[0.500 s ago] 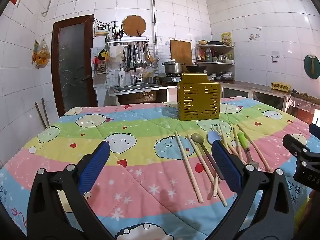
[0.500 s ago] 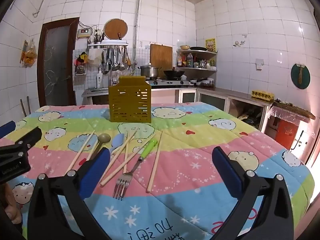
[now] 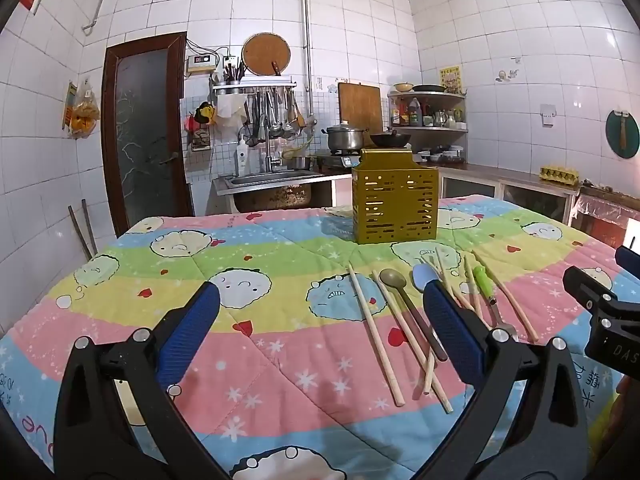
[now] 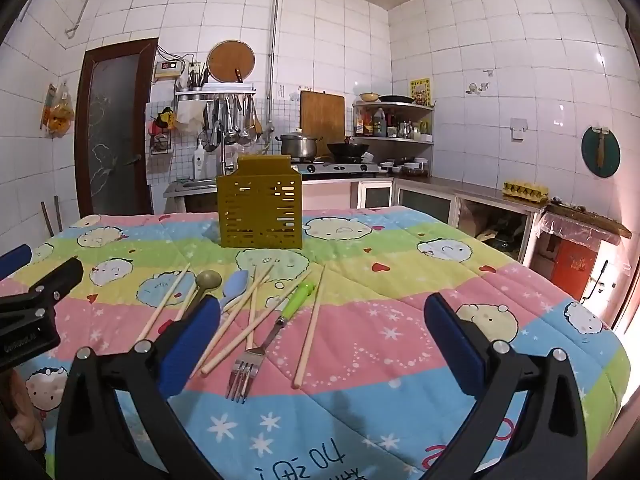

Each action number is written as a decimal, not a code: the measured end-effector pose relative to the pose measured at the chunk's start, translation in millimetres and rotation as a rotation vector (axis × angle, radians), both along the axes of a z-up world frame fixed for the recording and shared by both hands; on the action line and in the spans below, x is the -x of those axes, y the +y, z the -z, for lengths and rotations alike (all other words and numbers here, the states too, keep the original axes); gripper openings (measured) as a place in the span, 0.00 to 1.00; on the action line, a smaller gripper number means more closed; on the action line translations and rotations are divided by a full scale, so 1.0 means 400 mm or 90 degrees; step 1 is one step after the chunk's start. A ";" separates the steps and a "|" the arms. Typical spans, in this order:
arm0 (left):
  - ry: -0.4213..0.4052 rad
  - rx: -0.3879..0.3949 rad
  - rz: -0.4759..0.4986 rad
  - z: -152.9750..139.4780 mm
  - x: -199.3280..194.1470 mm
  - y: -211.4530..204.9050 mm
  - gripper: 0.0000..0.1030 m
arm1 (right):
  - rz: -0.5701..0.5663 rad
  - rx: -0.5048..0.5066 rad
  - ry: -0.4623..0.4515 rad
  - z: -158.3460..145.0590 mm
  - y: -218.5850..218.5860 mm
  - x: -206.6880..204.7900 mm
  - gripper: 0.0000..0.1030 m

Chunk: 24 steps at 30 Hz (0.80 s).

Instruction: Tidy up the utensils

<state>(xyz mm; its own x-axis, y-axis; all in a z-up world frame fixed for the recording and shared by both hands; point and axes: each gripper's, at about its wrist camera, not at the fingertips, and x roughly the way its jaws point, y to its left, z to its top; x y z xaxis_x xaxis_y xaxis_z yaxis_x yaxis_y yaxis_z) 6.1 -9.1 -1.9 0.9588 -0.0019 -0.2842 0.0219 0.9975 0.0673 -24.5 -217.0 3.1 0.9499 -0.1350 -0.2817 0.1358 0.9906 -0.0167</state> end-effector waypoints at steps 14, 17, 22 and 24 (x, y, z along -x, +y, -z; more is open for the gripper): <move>-0.002 0.006 0.005 -0.006 0.013 0.002 0.95 | -0.001 0.000 -0.005 -0.003 0.000 -0.001 0.97; -0.005 0.006 0.008 -0.015 0.024 0.011 0.95 | -0.003 0.001 -0.006 -0.005 -0.001 0.002 0.97; -0.003 0.007 0.011 -0.011 0.021 0.011 0.95 | -0.005 -0.004 -0.002 -0.004 -0.005 -0.005 0.97; -0.002 0.009 0.011 -0.012 0.022 0.014 0.95 | -0.005 -0.005 -0.002 -0.004 -0.006 -0.004 0.97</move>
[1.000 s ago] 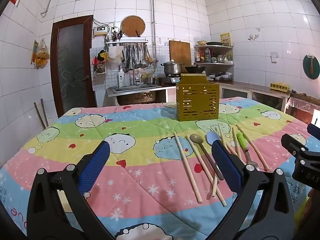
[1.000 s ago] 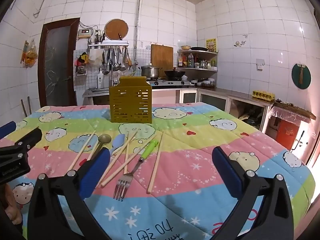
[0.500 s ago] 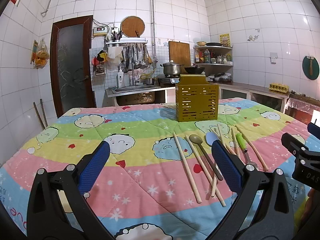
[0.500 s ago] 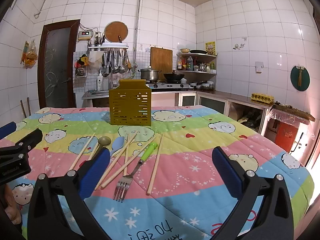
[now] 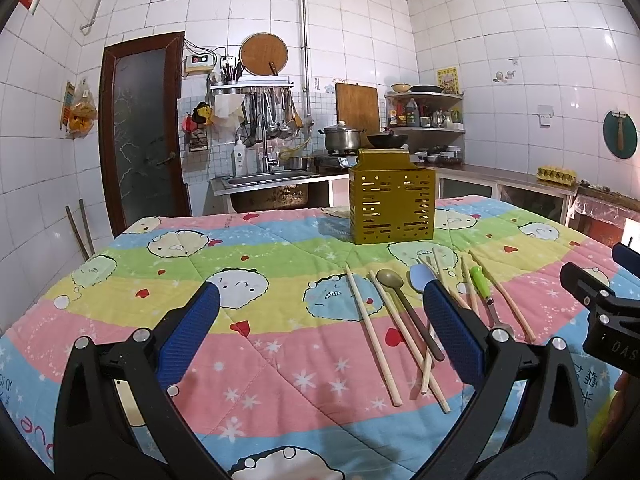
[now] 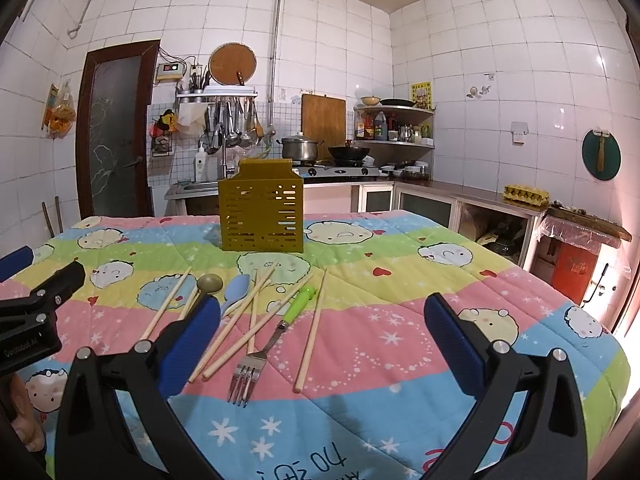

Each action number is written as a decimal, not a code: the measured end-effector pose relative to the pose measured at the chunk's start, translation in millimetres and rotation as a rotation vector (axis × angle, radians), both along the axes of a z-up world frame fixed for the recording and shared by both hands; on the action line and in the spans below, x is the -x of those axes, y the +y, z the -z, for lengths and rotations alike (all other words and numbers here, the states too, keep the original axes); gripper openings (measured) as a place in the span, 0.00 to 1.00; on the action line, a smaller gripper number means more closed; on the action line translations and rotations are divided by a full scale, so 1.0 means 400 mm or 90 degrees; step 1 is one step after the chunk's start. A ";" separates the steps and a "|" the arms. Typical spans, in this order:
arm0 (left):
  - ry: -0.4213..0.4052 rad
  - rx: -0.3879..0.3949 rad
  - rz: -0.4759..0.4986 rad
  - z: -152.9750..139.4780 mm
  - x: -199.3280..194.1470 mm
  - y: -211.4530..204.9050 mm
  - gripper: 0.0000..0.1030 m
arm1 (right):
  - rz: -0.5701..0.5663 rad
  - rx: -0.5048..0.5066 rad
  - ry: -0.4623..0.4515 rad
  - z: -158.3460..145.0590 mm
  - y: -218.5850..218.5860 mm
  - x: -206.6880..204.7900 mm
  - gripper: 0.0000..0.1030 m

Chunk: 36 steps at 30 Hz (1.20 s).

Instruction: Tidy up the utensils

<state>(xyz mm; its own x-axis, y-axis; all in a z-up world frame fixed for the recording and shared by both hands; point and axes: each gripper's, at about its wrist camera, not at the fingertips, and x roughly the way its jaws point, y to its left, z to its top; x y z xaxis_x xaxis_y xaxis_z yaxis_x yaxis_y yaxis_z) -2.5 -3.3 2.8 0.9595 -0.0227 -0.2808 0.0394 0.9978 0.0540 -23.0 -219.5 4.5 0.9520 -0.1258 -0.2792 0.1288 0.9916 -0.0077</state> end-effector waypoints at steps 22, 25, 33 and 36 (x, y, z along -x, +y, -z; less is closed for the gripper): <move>-0.002 0.000 -0.001 0.001 0.000 0.000 0.95 | 0.008 -0.001 -0.004 -0.002 0.001 0.003 0.97; -0.003 0.001 -0.001 0.000 0.000 0.001 0.95 | 0.008 -0.001 -0.004 -0.002 0.000 0.003 0.97; -0.005 0.002 0.000 -0.002 0.001 0.004 0.95 | 0.009 0.001 -0.006 -0.001 -0.001 0.003 0.97; -0.011 0.001 -0.003 -0.004 0.006 0.005 0.95 | 0.009 0.001 -0.009 -0.002 0.000 0.005 0.97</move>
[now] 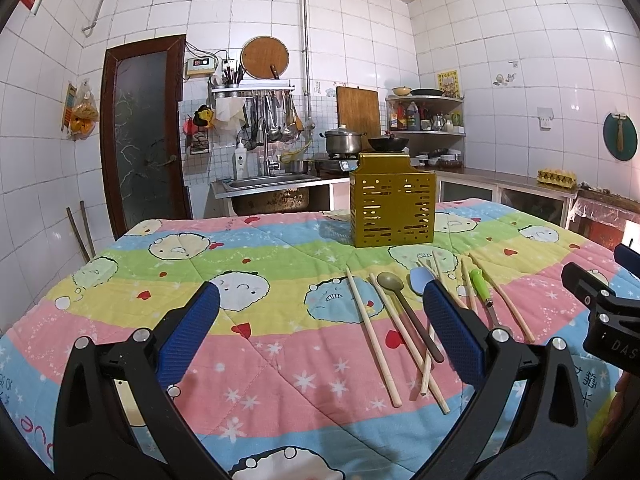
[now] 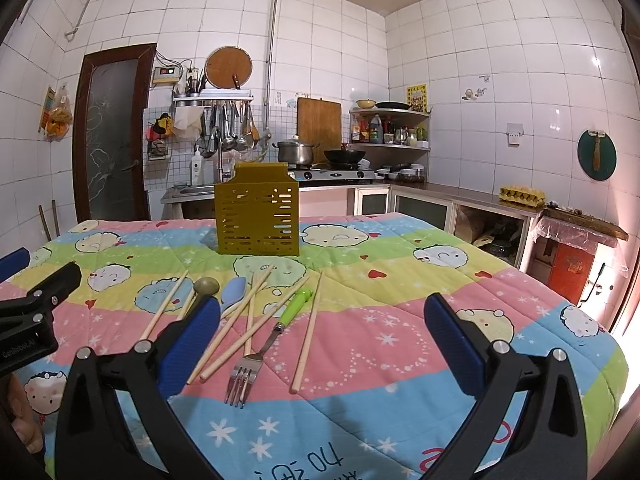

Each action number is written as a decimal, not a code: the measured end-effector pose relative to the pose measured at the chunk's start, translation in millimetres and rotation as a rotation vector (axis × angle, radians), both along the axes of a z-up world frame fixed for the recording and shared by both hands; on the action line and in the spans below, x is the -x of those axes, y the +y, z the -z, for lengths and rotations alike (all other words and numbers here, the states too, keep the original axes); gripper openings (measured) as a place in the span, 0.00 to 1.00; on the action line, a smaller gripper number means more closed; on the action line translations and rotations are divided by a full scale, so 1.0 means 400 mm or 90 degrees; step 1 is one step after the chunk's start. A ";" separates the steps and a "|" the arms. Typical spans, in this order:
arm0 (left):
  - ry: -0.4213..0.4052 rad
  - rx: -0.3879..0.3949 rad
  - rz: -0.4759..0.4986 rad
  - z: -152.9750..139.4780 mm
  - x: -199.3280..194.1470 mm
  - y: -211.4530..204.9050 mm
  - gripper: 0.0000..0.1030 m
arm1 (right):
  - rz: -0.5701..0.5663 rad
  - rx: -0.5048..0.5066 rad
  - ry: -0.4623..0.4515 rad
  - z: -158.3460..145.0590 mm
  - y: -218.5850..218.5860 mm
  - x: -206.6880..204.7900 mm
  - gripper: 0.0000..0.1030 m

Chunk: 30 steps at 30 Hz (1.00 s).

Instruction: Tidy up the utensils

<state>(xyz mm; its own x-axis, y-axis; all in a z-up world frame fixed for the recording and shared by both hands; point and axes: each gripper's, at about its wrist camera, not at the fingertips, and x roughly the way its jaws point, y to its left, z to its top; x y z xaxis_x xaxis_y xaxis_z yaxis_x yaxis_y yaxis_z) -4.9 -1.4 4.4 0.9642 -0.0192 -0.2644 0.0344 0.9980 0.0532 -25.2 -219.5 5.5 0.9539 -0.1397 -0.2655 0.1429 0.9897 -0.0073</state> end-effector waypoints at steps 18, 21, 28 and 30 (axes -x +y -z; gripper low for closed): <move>0.025 -0.003 -0.005 -0.042 -0.036 0.001 0.95 | 0.016 0.005 0.037 -0.030 -0.012 -0.043 0.97; 0.020 -0.007 -0.001 -0.085 -0.068 0.005 0.95 | 0.024 0.011 0.037 -0.058 -0.022 -0.073 0.97; 0.016 -0.005 0.013 -0.146 -0.149 0.000 0.95 | 0.015 0.002 0.088 -0.080 -0.046 -0.195 0.97; 0.022 -0.011 0.014 -0.150 -0.180 -0.006 0.95 | 0.016 0.005 0.105 -0.074 -0.051 -0.235 0.97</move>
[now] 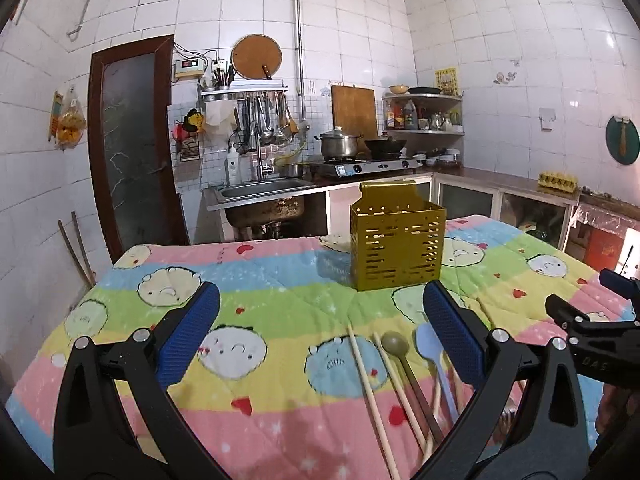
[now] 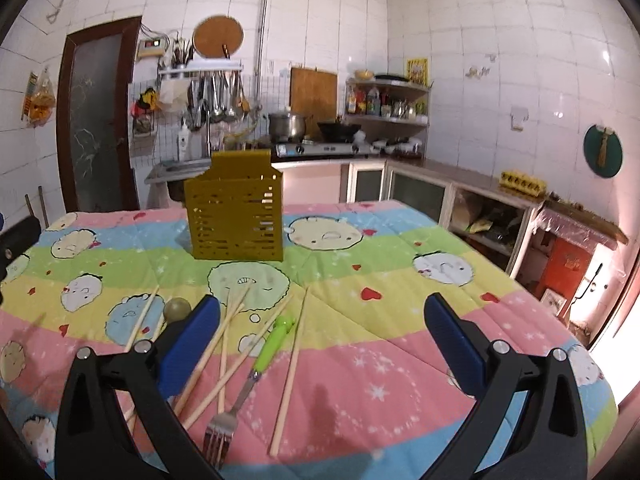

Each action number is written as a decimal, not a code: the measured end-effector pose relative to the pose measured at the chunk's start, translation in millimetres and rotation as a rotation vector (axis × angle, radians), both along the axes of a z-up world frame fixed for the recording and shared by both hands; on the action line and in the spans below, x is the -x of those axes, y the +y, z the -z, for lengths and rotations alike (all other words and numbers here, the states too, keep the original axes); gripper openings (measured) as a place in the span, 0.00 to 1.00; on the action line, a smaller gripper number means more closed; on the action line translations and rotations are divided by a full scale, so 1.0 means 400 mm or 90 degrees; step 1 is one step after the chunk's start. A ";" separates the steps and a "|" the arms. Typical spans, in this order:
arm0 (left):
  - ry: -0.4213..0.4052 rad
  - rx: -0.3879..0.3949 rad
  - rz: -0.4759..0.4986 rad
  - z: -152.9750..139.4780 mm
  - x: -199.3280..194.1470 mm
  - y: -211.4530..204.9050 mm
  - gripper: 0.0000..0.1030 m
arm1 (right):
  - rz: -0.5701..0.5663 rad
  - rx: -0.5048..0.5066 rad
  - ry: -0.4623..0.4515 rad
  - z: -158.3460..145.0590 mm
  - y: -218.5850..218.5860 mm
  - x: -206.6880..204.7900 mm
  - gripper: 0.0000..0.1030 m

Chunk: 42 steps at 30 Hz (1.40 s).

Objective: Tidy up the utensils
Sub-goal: 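Close the left tool on a wooden chopstick while the right tool grasps another chopstick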

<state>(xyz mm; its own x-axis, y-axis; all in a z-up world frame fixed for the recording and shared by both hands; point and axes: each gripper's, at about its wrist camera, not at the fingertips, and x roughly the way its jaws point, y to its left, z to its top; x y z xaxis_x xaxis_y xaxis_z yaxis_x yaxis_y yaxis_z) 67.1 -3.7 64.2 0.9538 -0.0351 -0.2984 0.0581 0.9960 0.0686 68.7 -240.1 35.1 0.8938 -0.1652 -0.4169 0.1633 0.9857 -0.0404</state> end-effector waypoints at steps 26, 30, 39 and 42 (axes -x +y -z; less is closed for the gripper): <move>0.333 0.019 -0.035 0.239 -0.383 -0.018 0.94 | 0.046 -0.026 0.225 0.177 -0.075 -0.385 0.80; 0.367 0.023 -0.039 0.263 -0.406 -0.017 0.84 | 0.041 -0.029 0.243 0.191 -0.074 -0.399 0.74; 0.405 0.043 -0.034 0.288 -0.421 -0.019 0.63 | 0.030 -0.045 0.267 0.207 -0.076 -0.412 0.54; 0.416 0.028 -0.028 0.295 -0.427 -0.030 0.60 | 0.027 -0.043 0.279 0.210 -0.066 -0.420 0.47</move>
